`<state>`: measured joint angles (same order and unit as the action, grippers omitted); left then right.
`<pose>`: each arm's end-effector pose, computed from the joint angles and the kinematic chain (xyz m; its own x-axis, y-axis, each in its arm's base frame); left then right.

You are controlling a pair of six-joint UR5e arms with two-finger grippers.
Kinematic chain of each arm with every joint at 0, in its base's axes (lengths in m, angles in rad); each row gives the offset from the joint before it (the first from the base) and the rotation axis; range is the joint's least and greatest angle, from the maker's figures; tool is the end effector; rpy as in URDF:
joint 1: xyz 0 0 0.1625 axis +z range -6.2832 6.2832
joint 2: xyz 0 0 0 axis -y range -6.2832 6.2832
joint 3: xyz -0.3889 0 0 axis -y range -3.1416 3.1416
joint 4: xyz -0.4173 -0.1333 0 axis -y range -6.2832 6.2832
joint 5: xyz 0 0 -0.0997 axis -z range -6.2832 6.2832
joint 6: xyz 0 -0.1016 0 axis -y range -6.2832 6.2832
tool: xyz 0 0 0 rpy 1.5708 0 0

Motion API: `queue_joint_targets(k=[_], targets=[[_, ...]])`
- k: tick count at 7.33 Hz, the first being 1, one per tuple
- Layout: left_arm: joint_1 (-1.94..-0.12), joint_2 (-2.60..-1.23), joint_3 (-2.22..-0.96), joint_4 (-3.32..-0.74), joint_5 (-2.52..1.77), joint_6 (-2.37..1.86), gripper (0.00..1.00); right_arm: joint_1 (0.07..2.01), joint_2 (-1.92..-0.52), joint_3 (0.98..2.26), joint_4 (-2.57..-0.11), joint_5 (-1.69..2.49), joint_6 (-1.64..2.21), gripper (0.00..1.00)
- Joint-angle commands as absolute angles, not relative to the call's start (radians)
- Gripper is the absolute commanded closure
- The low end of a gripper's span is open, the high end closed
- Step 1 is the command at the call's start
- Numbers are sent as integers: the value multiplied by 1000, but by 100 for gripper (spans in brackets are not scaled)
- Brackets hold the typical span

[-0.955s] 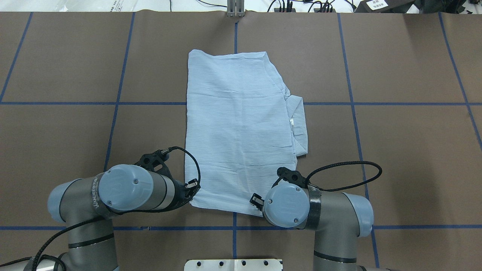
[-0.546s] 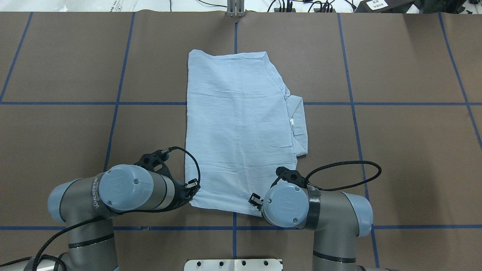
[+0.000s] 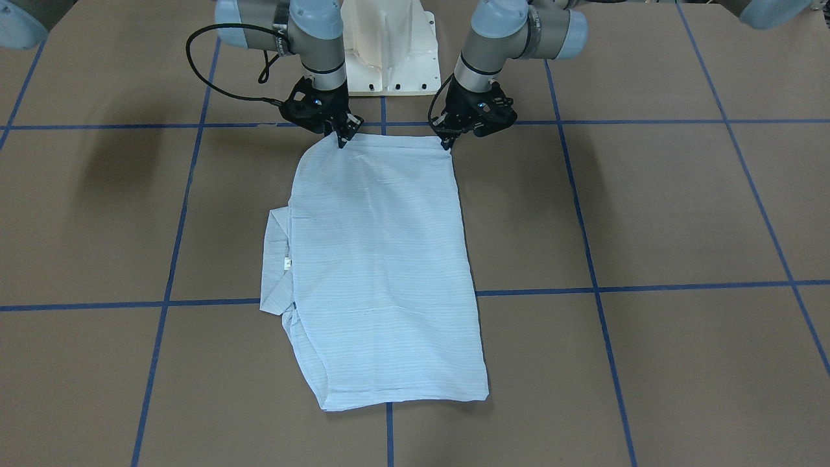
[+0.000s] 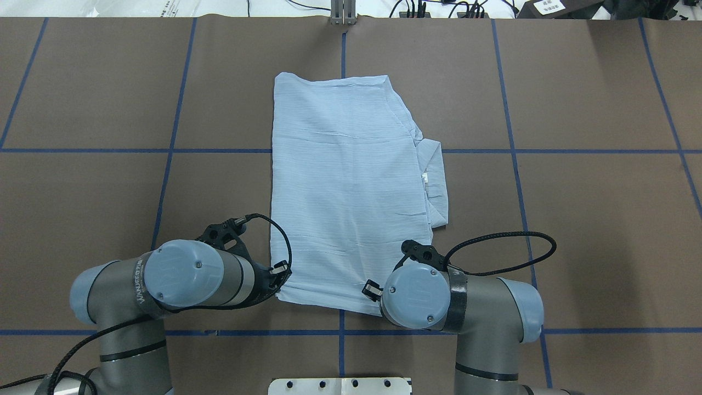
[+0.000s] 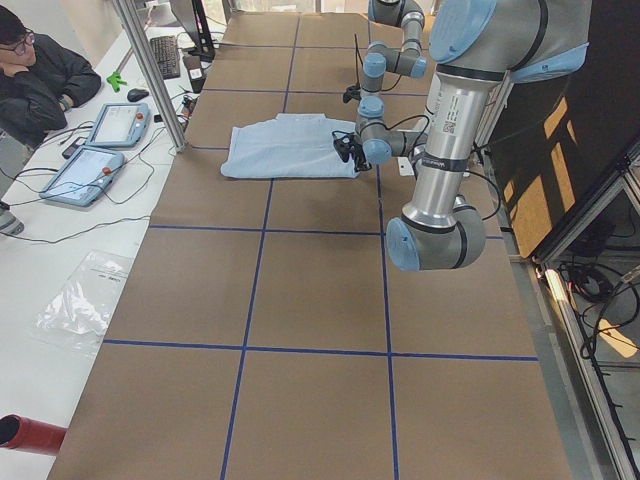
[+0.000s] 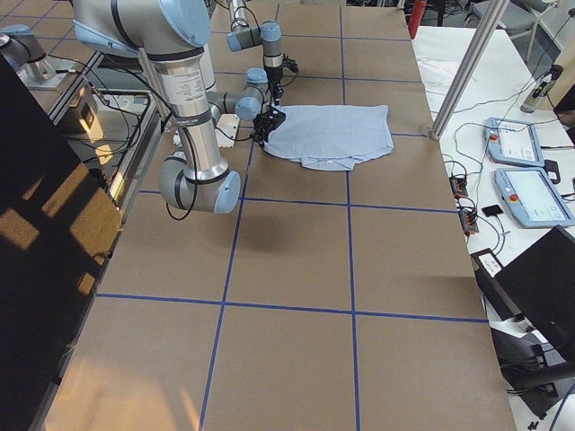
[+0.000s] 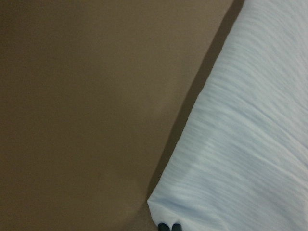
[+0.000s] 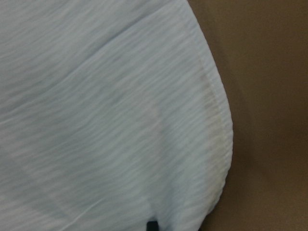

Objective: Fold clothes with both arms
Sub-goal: 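Lower both grippers onto the near edge corners and close them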

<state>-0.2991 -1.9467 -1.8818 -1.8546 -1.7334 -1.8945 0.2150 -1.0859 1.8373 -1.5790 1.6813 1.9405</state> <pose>0.5432 -0.2898 0.2340 0.4597 -0.4702 -0.7533 0.3263 0.8784 -0.3492 -0.5874 -0.2533 0.2286 0.6205 0.5031 0.6016 -0.3897 0.8635 -0.3202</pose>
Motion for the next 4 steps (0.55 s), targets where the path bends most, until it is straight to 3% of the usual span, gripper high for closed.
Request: queue_joint_targets(k=[1, 4], targets=[[-299, -1947, -1881, -1855, -1733, -1893, 100, 219, -1085, 1845, -1578, 1681, 1940, 100], [-301, -1947, -1905, -1855, -1735, -1891, 100, 236, -1086, 1935, -1613, 1681, 1945, 100]])
